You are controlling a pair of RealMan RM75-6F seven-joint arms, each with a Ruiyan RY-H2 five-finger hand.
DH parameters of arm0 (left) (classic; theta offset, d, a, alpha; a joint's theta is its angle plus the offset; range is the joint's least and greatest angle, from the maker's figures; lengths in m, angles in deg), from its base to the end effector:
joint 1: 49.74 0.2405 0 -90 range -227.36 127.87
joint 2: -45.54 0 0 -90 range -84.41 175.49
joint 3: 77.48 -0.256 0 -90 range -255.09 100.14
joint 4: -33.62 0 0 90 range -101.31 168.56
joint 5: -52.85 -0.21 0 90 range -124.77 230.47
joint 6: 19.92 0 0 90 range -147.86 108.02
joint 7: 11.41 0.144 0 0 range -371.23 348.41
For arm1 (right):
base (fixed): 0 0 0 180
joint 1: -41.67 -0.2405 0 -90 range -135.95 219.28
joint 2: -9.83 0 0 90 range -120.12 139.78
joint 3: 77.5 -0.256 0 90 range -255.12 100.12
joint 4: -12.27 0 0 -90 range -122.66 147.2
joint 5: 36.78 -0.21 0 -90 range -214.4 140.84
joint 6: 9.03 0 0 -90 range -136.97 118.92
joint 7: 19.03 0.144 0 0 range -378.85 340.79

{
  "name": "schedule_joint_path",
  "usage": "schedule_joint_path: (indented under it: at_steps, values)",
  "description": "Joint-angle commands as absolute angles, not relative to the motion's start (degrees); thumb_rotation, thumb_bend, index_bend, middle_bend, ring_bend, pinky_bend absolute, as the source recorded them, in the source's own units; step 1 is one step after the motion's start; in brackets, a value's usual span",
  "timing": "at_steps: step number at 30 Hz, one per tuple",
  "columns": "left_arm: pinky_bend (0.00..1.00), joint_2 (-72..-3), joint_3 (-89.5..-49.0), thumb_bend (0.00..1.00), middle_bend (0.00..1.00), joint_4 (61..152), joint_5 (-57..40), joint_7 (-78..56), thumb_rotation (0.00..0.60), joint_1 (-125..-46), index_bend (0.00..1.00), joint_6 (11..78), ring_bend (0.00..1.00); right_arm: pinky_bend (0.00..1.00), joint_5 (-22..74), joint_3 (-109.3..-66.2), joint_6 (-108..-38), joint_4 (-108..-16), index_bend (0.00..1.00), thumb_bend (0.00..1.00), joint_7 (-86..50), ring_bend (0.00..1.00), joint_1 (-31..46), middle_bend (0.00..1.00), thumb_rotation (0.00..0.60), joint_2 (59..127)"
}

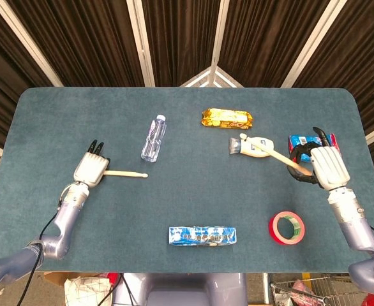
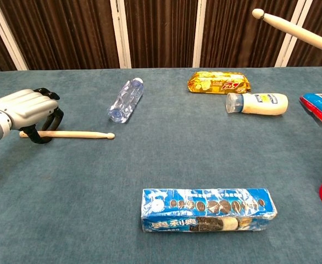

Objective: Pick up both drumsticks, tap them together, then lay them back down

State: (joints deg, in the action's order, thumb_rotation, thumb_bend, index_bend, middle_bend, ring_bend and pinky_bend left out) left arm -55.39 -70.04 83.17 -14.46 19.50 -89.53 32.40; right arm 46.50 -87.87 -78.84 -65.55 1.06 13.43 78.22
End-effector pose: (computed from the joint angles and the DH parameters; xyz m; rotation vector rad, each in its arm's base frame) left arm -0.2544 0.3810 -0.0307 -1.8106 -0.5231 -0.4398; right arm -0.2555 -0.3383 0.1540 1.5299 -0.9285 1.2221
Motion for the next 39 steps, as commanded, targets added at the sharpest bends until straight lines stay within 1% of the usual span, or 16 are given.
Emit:
schedule_joint_path:
  at_steps: [1, 12, 26, 39]
  values:
    - [0.00, -55.78, -70.27, 0.38, 0.54, 82.56, -14.50, 20.58, 0.600, -89.52, 0.53, 32.56, 0.08, 0.00, 46.57, -87.85, -78.89, -65.51, 0.78, 0.45, 1.14, 0.45, 13.46, 0.64, 0.600, 78.21]
    - [0.00, -56.38, -70.24, 0.38, 0.54, 81.91, -15.27, 19.94, 0.600, -89.60, 0.53, 32.88, 0.08, 0.00, 46.54, -87.76, -78.85, -65.15, 0.78, 0.45, 1.20, 0.45, 13.59, 0.65, 0.600, 78.27]
    - [0.00, -56.40, -70.32, 0.40, 0.59, 82.25, -16.22, 20.47, 0.600, -89.56, 0.59, 33.75, 0.10, 0.00, 46.56, -87.92, -78.77, -65.37, 0.79, 0.45, 1.19, 0.45, 13.48, 0.65, 0.600, 78.03]
    - [0.00, -56.82, -70.50, 0.40, 0.60, 81.46, -17.23, 21.59, 0.600, -89.11, 0.61, 35.85, 0.10, 0.00, 46.45, -88.10, -78.29, -66.32, 0.79, 0.45, 0.04, 0.45, 13.16, 0.65, 0.600, 77.42]
